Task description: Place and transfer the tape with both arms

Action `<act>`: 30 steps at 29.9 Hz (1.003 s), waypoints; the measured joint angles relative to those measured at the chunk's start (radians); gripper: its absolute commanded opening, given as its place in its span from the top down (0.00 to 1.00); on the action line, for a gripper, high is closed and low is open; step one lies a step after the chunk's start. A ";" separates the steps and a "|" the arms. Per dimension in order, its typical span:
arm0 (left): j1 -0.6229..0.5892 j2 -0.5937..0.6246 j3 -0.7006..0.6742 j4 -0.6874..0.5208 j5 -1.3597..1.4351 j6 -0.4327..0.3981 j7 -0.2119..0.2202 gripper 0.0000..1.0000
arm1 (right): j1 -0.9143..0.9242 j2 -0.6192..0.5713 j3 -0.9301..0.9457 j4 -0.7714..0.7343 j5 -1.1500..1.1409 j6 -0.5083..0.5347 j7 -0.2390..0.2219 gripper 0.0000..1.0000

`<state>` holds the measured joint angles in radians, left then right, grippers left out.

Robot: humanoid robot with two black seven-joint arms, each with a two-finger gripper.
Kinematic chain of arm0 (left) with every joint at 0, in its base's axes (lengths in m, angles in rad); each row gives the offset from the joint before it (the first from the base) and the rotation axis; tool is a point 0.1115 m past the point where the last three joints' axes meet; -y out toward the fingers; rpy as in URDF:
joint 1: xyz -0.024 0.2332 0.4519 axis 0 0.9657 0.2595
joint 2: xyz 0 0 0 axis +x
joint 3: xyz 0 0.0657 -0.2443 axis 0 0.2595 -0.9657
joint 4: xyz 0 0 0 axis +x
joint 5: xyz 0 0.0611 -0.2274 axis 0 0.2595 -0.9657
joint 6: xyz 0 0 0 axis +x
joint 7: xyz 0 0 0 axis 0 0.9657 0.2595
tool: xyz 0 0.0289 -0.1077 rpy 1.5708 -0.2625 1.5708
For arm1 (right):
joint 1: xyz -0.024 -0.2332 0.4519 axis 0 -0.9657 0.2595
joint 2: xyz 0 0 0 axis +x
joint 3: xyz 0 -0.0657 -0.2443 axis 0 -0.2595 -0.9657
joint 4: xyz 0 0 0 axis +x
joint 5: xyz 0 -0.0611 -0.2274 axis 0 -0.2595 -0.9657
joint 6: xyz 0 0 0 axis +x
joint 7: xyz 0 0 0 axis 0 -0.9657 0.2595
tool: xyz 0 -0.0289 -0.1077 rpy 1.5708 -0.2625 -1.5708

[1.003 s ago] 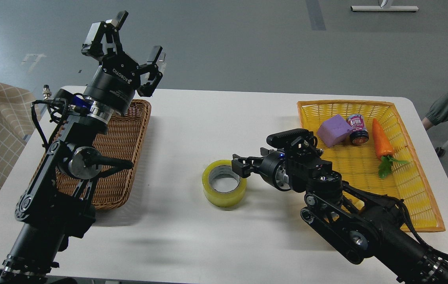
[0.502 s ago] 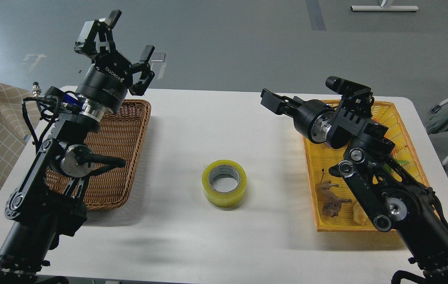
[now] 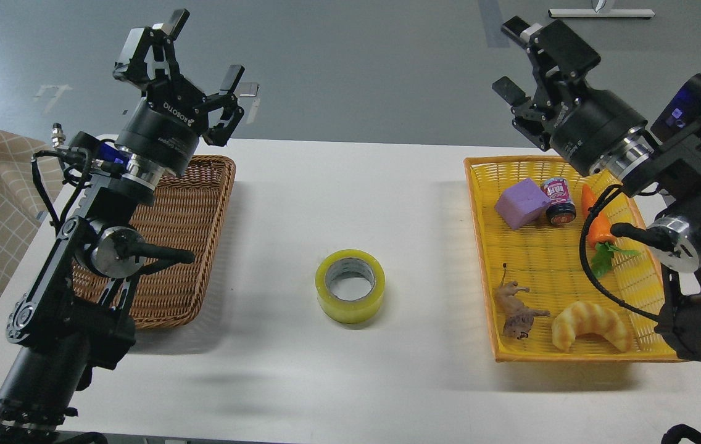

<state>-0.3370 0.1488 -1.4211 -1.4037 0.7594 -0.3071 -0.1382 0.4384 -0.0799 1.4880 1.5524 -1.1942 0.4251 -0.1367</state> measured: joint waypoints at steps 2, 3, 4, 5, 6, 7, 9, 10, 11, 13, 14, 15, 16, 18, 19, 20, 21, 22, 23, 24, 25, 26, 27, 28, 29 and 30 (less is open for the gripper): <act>-0.001 -0.003 0.002 0.000 0.000 0.003 -0.001 0.02 | -0.015 0.045 0.031 0.013 0.005 -0.005 0.028 0.01; -0.001 -0.004 0.003 0.000 0.000 0.003 -0.001 0.02 | -0.019 0.059 0.045 0.016 0.006 -0.006 0.034 0.01; -0.001 -0.006 0.003 0.000 0.000 0.003 -0.002 0.02 | -0.025 0.070 0.072 0.019 0.007 -0.008 0.039 0.01; -0.001 -0.006 0.003 0.000 0.000 0.003 -0.003 0.02 | -0.029 0.074 0.096 0.020 0.008 -0.010 0.041 0.01; -0.001 -0.006 0.003 0.000 0.001 0.002 -0.003 0.02 | -0.031 0.077 0.119 0.021 0.008 -0.013 0.041 0.01; -0.002 -0.006 0.003 -0.001 0.001 -0.002 -0.003 0.02 | -0.031 0.078 0.142 0.022 0.008 -0.019 0.042 0.01; -0.003 -0.006 0.003 -0.002 0.001 -0.006 -0.005 0.02 | -0.030 0.079 0.167 0.023 0.008 -0.036 0.042 0.01; -0.003 -0.006 0.003 -0.003 0.002 -0.008 -0.005 0.02 | -0.029 0.080 0.173 0.023 0.008 -0.045 0.042 0.01; -0.003 -0.007 0.003 -0.003 0.002 -0.010 -0.005 0.02 | -0.028 0.080 0.175 0.023 0.008 -0.052 0.042 0.01; -0.002 -0.009 0.001 -0.003 0.003 -0.010 -0.009 0.02 | -0.028 0.080 0.178 0.024 0.010 -0.061 0.042 0.01; -0.002 -0.009 0.000 -0.003 0.003 -0.010 -0.015 0.02 | -0.028 0.080 0.180 0.024 0.011 -0.063 0.042 0.01; -0.001 -0.010 0.000 -0.003 0.003 -0.010 -0.023 0.02 | -0.028 0.080 0.181 0.024 0.011 -0.064 0.042 0.01; 0.000 -0.011 -0.001 -0.003 0.003 -0.009 -0.035 0.02 | -0.028 0.080 0.182 0.024 0.011 -0.064 0.042 0.01; 0.001 -0.012 -0.001 -0.003 0.003 -0.004 -0.055 0.02 | -0.028 0.080 0.183 0.024 0.011 -0.062 0.042 0.01; 0.001 -0.012 0.001 -0.003 0.006 -0.002 -0.065 0.02 | -0.029 0.080 0.183 0.024 0.011 -0.061 0.042 0.01; 0.001 -0.010 0.007 -0.003 0.016 0.000 -0.075 0.02 | -0.031 0.080 0.182 0.024 0.011 -0.059 0.043 0.01; 0.001 -0.005 0.014 -0.004 0.038 0.004 -0.086 0.02 | -0.033 0.080 0.180 0.025 0.011 -0.056 0.043 0.01; 0.001 0.002 0.022 -0.006 0.075 0.008 -0.097 0.02 | -0.034 0.080 0.177 0.028 0.011 -0.054 0.043 0.01; 0.001 0.007 0.029 -0.007 0.118 0.012 -0.106 0.02 | -0.035 0.080 0.176 0.030 0.012 -0.054 0.043 0.01; 0.000 0.011 0.036 -0.008 0.192 0.021 -0.115 0.02 | -0.036 0.080 0.175 0.031 0.011 -0.053 0.043 0.01; -0.001 0.015 0.043 -0.008 0.298 0.029 -0.124 0.02 | -0.037 0.080 0.175 0.033 0.012 -0.052 0.043 0.01; -0.001 0.021 0.052 -0.010 0.408 0.042 -0.131 0.02 | -0.038 0.080 0.175 0.035 0.012 -0.052 0.043 0.01; -0.002 0.028 0.067 -0.012 0.518 0.053 -0.132 0.02 | -0.040 0.080 0.175 0.037 0.012 -0.052 0.043 0.01; -0.002 0.033 0.080 -0.014 0.613 0.058 -0.132 0.02 | -0.041 0.080 0.175 0.038 0.012 -0.052 0.043 0.01; -0.003 0.040 0.094 -0.018 0.720 0.062 -0.132 0.02 | -0.043 0.080 0.175 0.039 0.012 -0.053 0.043 0.01; -0.003 0.050 0.111 -0.024 0.801 0.065 -0.132 0.02 | -0.044 0.080 0.175 0.039 0.012 -0.054 0.043 0.01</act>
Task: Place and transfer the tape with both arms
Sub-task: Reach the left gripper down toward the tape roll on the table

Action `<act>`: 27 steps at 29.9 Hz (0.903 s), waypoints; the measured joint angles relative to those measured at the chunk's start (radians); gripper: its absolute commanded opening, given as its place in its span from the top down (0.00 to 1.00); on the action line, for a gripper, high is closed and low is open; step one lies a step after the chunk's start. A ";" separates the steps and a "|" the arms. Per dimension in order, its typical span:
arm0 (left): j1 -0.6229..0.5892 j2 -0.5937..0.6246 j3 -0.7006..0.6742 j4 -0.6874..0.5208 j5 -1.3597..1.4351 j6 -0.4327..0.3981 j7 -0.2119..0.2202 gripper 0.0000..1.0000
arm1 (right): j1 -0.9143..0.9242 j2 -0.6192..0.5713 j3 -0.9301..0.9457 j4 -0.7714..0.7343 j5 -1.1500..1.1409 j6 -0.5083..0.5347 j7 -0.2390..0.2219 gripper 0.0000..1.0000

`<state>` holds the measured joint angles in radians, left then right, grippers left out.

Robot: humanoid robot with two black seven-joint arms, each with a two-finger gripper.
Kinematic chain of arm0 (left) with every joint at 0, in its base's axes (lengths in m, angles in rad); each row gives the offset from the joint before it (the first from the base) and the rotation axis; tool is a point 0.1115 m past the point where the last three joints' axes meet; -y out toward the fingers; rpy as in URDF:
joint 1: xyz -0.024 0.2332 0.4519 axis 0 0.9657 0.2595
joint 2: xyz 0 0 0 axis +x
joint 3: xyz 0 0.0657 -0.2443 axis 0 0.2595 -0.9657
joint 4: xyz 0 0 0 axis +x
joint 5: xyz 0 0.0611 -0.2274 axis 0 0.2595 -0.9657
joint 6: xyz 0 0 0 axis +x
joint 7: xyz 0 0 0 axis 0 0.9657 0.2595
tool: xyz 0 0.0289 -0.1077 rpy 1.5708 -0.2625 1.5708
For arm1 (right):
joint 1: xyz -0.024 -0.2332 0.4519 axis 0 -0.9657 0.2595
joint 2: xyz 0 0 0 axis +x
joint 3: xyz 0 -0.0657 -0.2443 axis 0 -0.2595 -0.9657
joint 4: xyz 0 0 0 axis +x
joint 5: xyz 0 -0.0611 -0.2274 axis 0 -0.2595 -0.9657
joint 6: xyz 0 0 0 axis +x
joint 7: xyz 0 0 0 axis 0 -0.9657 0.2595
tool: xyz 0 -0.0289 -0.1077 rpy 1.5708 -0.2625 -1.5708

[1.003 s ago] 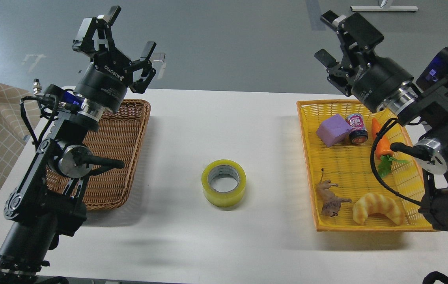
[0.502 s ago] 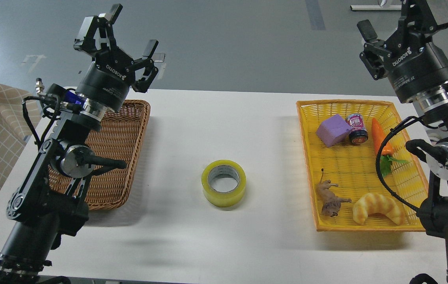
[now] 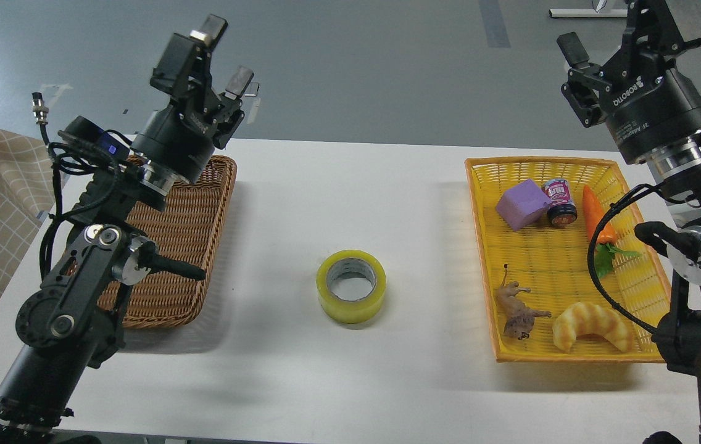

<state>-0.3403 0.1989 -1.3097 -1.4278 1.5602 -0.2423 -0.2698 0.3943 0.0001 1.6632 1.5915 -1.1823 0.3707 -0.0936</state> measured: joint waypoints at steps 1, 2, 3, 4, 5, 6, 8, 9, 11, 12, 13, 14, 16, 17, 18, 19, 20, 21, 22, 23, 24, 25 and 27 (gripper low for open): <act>0.000 0.010 0.015 -0.007 0.047 0.001 0.000 0.02 | -0.001 0.000 0.000 0.000 0.000 0.000 -0.001 0.01; 0.000 0.026 0.038 -0.019 0.086 0.002 0.001 0.02 | -0.002 0.000 0.000 0.000 0.001 0.000 -0.001 0.01; -0.002 0.052 0.072 -0.031 0.116 0.003 0.004 0.02 | -0.003 0.000 0.000 0.000 0.002 -0.001 -0.002 0.01; -0.005 0.077 0.104 -0.038 0.136 0.003 0.010 0.02 | -0.003 0.000 0.000 0.001 0.002 -0.001 -0.002 0.01; -0.008 0.104 0.140 -0.042 0.159 0.003 0.018 0.02 | -0.003 0.000 0.001 0.001 0.002 -0.001 -0.003 0.01; -0.012 0.133 0.180 -0.045 0.193 0.005 0.024 0.02 | -0.003 0.000 0.003 0.001 0.002 -0.003 -0.003 0.01; -0.015 0.183 0.249 -0.045 0.288 0.014 0.034 0.02 | -0.003 0.000 0.008 0.001 0.003 -0.007 -0.004 0.01; -0.016 0.204 0.280 -0.045 0.354 0.023 0.036 0.02 | -0.003 0.000 0.012 0.001 0.003 -0.008 -0.006 0.01; -0.017 0.236 0.319 -0.041 0.495 0.050 0.036 0.02 | -0.003 0.000 0.031 -0.001 0.003 -0.011 -0.008 0.01; -0.017 0.247 0.329 -0.037 0.551 0.063 0.036 0.02 | -0.003 0.000 0.045 -0.003 0.003 -0.013 -0.009 0.01; -0.017 0.255 0.335 -0.034 0.581 0.072 0.035 0.02 | -0.003 0.000 0.055 -0.004 0.003 -0.013 -0.010 0.01; -0.016 0.264 0.339 -0.030 0.601 0.084 0.034 0.02 | -0.004 0.000 0.068 -0.005 0.003 -0.013 -0.011 0.01; -0.012 0.283 0.344 -0.026 0.617 0.099 0.034 0.02 | -0.012 0.000 0.090 -0.005 0.003 -0.015 -0.012 0.01; -0.008 0.289 0.346 -0.025 0.619 0.102 0.034 0.02 | -0.017 0.000 0.096 -0.005 0.003 -0.015 -0.012 0.01; -0.005 0.295 0.354 -0.024 0.620 0.108 0.034 0.02 | -0.023 0.000 0.100 -0.003 0.003 -0.015 -0.012 0.01; -0.002 0.298 0.366 -0.024 0.621 0.115 0.034 0.02 | -0.027 0.000 0.103 -0.002 0.003 -0.015 -0.013 0.01; -0.001 0.301 0.379 -0.024 0.621 0.124 0.034 0.02 | -0.030 0.000 0.104 -0.001 0.003 -0.015 -0.013 0.01; -0.001 0.304 0.404 -0.023 0.622 0.143 0.034 0.02 | -0.031 0.000 0.106 0.001 0.003 -0.016 -0.014 0.01; -0.003 0.306 0.437 -0.017 0.622 0.171 0.034 0.02 | -0.031 0.000 0.108 0.006 0.003 -0.016 -0.014 0.01; -0.005 0.308 0.465 -0.010 0.622 0.189 0.033 0.02 | -0.031 0.000 0.109 0.012 0.003 -0.016 -0.014 0.01; -0.008 0.310 0.497 -0.001 0.622 0.214 0.033 0.02 | -0.029 0.000 0.111 0.016 0.003 -0.016 -0.015 0.01; -0.011 0.310 0.525 0.004 0.622 0.230 0.033 0.02 | -0.024 0.000 0.111 0.020 0.003 -0.016 -0.017 0.01; -0.011 0.306 0.554 0.009 0.622 0.243 0.033 0.02 | -0.016 0.000 0.112 0.022 0.003 -0.016 -0.021 0.01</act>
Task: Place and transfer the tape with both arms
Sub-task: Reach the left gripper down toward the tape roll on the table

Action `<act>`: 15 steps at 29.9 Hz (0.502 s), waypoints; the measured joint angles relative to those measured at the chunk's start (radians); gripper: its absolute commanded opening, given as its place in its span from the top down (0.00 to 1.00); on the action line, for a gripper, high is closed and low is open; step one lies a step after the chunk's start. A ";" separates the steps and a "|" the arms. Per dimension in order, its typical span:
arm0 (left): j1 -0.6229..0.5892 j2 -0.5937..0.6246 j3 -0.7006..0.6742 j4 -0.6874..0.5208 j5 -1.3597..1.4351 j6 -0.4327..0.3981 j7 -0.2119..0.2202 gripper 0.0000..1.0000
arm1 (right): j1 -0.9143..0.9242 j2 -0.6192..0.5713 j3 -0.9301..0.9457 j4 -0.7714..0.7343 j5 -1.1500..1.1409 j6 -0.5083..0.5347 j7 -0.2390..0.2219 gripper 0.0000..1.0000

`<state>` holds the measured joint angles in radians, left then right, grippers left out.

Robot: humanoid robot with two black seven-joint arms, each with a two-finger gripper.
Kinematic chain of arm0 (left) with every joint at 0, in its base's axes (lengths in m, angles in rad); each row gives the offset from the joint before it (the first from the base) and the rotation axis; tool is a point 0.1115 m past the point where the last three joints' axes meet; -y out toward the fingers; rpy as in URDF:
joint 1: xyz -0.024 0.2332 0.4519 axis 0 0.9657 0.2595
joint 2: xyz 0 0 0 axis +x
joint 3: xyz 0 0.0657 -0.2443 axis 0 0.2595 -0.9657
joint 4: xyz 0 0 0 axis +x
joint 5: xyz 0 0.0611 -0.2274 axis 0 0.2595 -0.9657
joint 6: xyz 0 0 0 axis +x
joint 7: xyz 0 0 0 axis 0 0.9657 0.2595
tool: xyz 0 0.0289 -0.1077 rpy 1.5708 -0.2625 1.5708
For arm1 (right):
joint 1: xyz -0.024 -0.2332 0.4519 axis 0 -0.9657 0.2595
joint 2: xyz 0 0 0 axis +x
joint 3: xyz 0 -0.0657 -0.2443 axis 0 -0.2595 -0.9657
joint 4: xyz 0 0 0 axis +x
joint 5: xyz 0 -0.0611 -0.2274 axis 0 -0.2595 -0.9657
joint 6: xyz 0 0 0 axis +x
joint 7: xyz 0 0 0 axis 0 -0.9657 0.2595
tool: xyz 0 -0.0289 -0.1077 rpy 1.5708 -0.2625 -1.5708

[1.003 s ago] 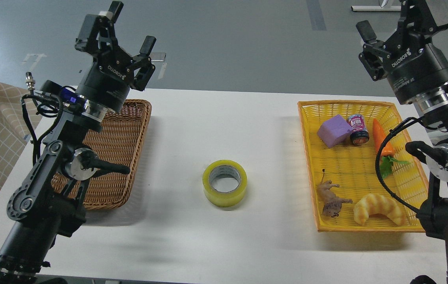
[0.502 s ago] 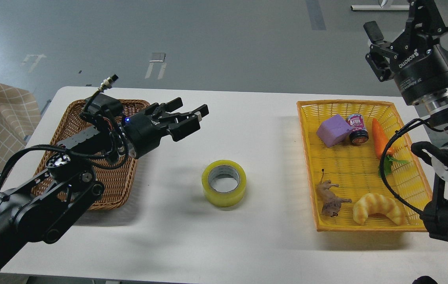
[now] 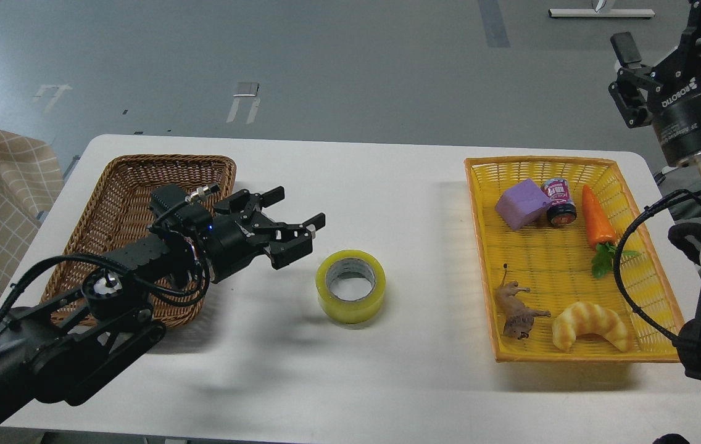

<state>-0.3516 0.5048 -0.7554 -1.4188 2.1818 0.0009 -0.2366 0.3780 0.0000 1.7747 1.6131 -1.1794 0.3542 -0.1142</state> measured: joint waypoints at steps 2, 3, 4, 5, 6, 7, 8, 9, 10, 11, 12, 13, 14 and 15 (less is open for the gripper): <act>0.000 -0.007 0.011 0.006 0.000 0.005 0.000 0.02 | 0.011 0.000 -0.002 -0.002 0.000 0.000 -0.004 0.01; 0.000 -0.011 0.014 0.012 0.000 0.006 0.000 0.02 | 0.017 0.000 -0.006 -0.004 0.000 0.003 -0.005 0.01; -0.001 -0.021 0.015 0.024 0.000 0.006 0.000 0.02 | 0.022 0.000 -0.013 -0.006 0.000 0.009 -0.006 0.01; -0.003 -0.030 0.015 0.034 0.000 0.006 0.000 0.02 | 0.024 0.000 -0.019 -0.007 0.000 0.014 -0.007 0.01; -0.004 -0.040 0.016 0.043 0.000 0.007 0.000 0.02 | 0.025 0.000 -0.025 -0.008 0.002 0.017 -0.007 0.01; -0.007 -0.050 0.016 0.052 0.000 0.007 0.000 0.02 | 0.025 0.000 -0.032 -0.008 0.003 0.018 -0.007 0.01; -0.010 -0.060 0.016 0.060 0.000 0.010 0.000 0.02 | 0.025 0.000 -0.041 -0.008 0.004 0.019 -0.007 0.01; -0.012 -0.068 0.017 0.065 0.000 0.013 0.000 0.02 | 0.025 0.000 -0.048 -0.008 0.004 0.020 -0.007 0.01; -0.013 -0.074 0.017 0.070 0.000 0.016 0.000 0.02 | 0.025 0.000 -0.055 -0.008 0.004 0.020 -0.007 0.01; -0.014 -0.080 0.017 0.076 0.000 0.018 0.001 0.02 | 0.026 0.000 -0.058 -0.008 0.004 0.020 -0.007 0.01; -0.014 -0.086 0.017 0.083 0.000 0.019 0.002 0.02 | 0.027 0.000 -0.060 -0.008 0.004 0.020 -0.007 0.01; -0.014 -0.095 0.017 0.090 0.000 0.019 0.004 0.02 | 0.028 0.000 -0.062 -0.008 0.004 0.020 -0.007 0.01; -0.016 -0.108 0.017 0.097 0.000 0.019 0.005 0.02 | 0.029 0.000 -0.063 -0.007 0.004 0.020 -0.007 0.01; -0.019 -0.121 0.018 0.104 0.000 0.019 0.006 0.02 | 0.029 0.000 -0.064 -0.006 0.004 0.020 -0.007 0.01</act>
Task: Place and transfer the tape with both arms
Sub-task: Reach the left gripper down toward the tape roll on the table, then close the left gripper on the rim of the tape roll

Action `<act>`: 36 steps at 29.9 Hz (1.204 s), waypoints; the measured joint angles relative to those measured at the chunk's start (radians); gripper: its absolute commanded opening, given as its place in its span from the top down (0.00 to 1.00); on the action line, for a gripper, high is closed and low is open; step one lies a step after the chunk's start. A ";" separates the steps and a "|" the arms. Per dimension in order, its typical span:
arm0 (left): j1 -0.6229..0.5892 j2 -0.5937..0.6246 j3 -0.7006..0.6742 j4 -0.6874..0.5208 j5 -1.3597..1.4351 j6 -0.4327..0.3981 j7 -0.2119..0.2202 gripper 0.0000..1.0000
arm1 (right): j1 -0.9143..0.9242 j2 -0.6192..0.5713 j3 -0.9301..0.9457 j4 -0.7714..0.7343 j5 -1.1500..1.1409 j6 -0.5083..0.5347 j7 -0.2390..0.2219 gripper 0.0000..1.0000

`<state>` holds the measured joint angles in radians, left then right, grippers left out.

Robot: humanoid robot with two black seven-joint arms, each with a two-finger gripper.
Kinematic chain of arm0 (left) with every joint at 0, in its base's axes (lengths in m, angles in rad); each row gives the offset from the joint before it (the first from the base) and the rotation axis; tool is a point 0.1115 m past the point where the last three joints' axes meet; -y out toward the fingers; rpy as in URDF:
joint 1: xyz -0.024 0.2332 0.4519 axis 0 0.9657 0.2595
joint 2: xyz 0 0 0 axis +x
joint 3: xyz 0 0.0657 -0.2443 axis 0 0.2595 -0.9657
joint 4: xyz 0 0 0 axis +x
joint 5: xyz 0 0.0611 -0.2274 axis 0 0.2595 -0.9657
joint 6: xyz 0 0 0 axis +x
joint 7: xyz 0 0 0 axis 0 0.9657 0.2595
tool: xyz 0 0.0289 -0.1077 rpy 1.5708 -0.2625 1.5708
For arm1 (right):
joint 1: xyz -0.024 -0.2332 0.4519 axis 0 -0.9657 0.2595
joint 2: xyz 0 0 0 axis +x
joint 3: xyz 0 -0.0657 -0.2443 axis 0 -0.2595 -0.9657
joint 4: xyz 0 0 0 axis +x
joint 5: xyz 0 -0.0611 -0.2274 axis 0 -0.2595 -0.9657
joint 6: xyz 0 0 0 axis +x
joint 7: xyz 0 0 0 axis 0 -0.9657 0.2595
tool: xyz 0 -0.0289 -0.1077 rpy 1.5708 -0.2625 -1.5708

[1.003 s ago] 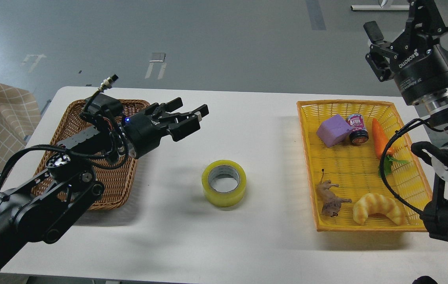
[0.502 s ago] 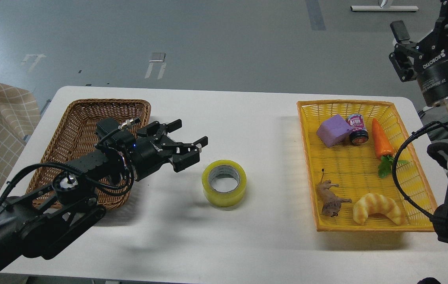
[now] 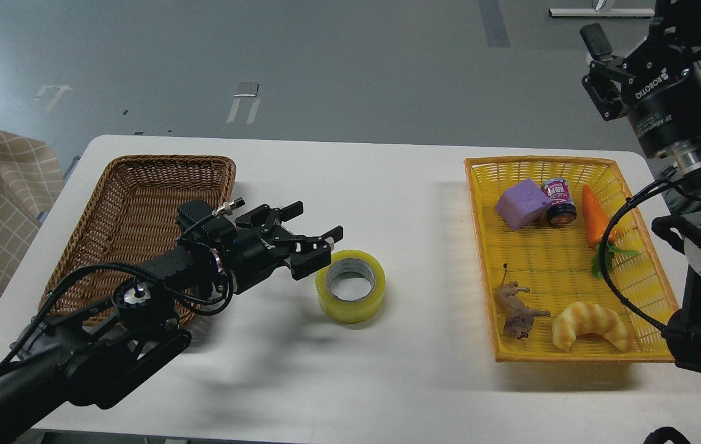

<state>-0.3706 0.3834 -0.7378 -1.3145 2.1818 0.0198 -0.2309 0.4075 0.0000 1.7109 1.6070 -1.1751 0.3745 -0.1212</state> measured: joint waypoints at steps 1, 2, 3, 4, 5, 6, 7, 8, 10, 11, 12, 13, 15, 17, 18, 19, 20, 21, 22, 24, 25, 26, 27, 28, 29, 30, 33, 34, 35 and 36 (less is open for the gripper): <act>-0.005 -0.015 0.000 0.007 0.000 0.000 0.000 0.02 | 0.000 0.000 0.000 0.002 0.000 0.000 0.000 0.01; -0.012 -0.027 0.003 0.014 0.000 0.000 0.000 0.02 | 0.001 0.000 0.000 0.004 0.000 0.000 0.000 0.01; -0.018 -0.037 0.009 0.020 0.000 0.000 0.000 0.02 | 0.001 0.000 0.000 0.005 0.000 -0.001 0.000 0.01; -0.026 -0.046 0.020 0.026 0.000 0.000 0.000 0.02 | 0.001 0.000 -0.001 0.005 0.000 -0.002 0.000 0.01; -0.036 -0.053 0.038 0.034 0.000 0.000 0.000 0.02 | 0.002 0.000 -0.001 0.005 0.000 -0.003 0.000 0.01; -0.048 -0.058 0.058 0.043 0.000 0.000 -0.002 0.03 | 0.004 0.000 -0.001 0.005 0.000 -0.003 0.000 0.01; -0.061 -0.062 0.078 0.057 0.000 0.000 -0.004 0.03 | 0.006 0.000 -0.001 0.004 0.000 -0.003 0.000 0.01; -0.074 -0.066 0.096 0.071 0.000 0.000 -0.006 0.03 | 0.009 0.000 -0.001 0.002 0.000 -0.003 0.000 0.01; -0.091 -0.070 0.122 0.093 0.000 0.000 -0.011 0.03 | 0.010 0.000 -0.001 0.001 0.000 -0.003 0.000 0.01; -0.098 -0.072 0.132 0.100 0.000 0.000 -0.014 0.03 | 0.010 0.000 -0.001 0.000 0.000 -0.003 0.000 0.01; -0.102 -0.073 0.141 0.105 0.000 0.000 -0.018 0.03 | 0.010 0.000 -0.001 0.000 0.000 -0.003 0.000 0.01; -0.107 -0.075 0.152 0.113 0.000 -0.001 -0.021 0.03 | 0.010 0.000 -0.001 -0.001 0.000 -0.003 0.000 0.01; -0.118 -0.083 0.178 0.140 0.000 -0.002 -0.025 0.03 | 0.005 0.000 -0.001 -0.001 0.000 -0.003 0.000 0.01; -0.134 -0.092 0.194 0.168 0.000 -0.003 -0.026 0.03 | 0.003 0.000 -0.001 -0.002 0.000 -0.003 0.000 0.01; -0.143 -0.096 0.200 0.182 0.000 -0.004 -0.027 0.03 | 0.001 0.000 -0.001 -0.002 0.000 -0.003 0.000 0.01; -0.149 -0.097 0.205 0.191 0.000 -0.004 -0.028 0.03 | 0.000 0.000 -0.002 -0.003 0.000 -0.003 0.000 0.01; -0.155 -0.097 0.210 0.200 0.000 -0.005 -0.029 0.03 | -0.001 0.000 -0.003 -0.004 0.000 -0.003 0.000 0.01; -0.160 -0.095 0.214 0.205 0.000 -0.005 -0.030 0.03 | -0.002 0.000 -0.003 -0.004 0.000 -0.003 0.000 0.01; -0.163 -0.094 0.216 0.207 0.000 -0.006 -0.031 0.03 | -0.002 0.000 -0.003 -0.005 0.000 -0.003 0.000 0.01; -0.170 -0.090 0.218 0.215 0.000 -0.006 -0.032 0.03 | -0.003 0.000 -0.003 -0.005 0.000 -0.003 0.000 0.01; -0.172 -0.088 0.219 0.219 0.000 -0.006 -0.035 0.03 | -0.003 0.000 -0.003 -0.005 0.000 -0.003 0.000 0.01; -0.172 -0.087 0.219 0.222 0.000 -0.006 -0.044 0.03 | -0.004 0.000 -0.003 -0.005 0.000 -0.003 0.000 0.01; -0.173 -0.086 0.219 0.225 0.000 -0.006 -0.053 0.03 | -0.004 0.000 -0.003 -0.005 0.000 -0.003 0.000 0.01; -0.173 -0.086 0.219 0.226 0.000 -0.006 -0.062 0.03 | -0.004 0.000 -0.003 -0.006 0.000 -0.003 0.000 0.01; -0.173 -0.085 0.219 0.227 0.000 -0.006 -0.069 0.03 | -0.004 0.000 -0.003 -0.006 0.000 -0.003 0.000 0.01; -0.173 -0.084 0.219 0.229 0.000 -0.006 -0.075 0.03 | -0.004 0.000 -0.003 -0.006 0.000 -0.003 0.000 0.01; -0.172 -0.083 0.220 0.232 0.000 -0.006 -0.082 0.03 | -0.004 0.000 -0.003 -0.006 0.000 -0.003 0.000 0.01; -0.170 -0.083 0.220 0.233 0.000 -0.006 -0.084 0.03 | -0.004 0.000 -0.003 -0.006 0.000 -0.003 0.000 0.01; -0.169 -0.083 0.221 0.234 0.000 -0.006 -0.084 0.03 | -0.004 0.000 -0.003 -0.006 0.000 -0.003 0.000 0.01; -0.168 -0.083 0.223 0.235 0.000 -0.006 -0.084 0.03 | -0.005 0.000 -0.003 -0.006 0.000 -0.003 0.000 0.01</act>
<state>-0.5386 0.3006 -0.5148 -1.0798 2.1816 0.0135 -0.3154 0.4023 0.0000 1.7074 1.6005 -1.1749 0.3715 -0.1212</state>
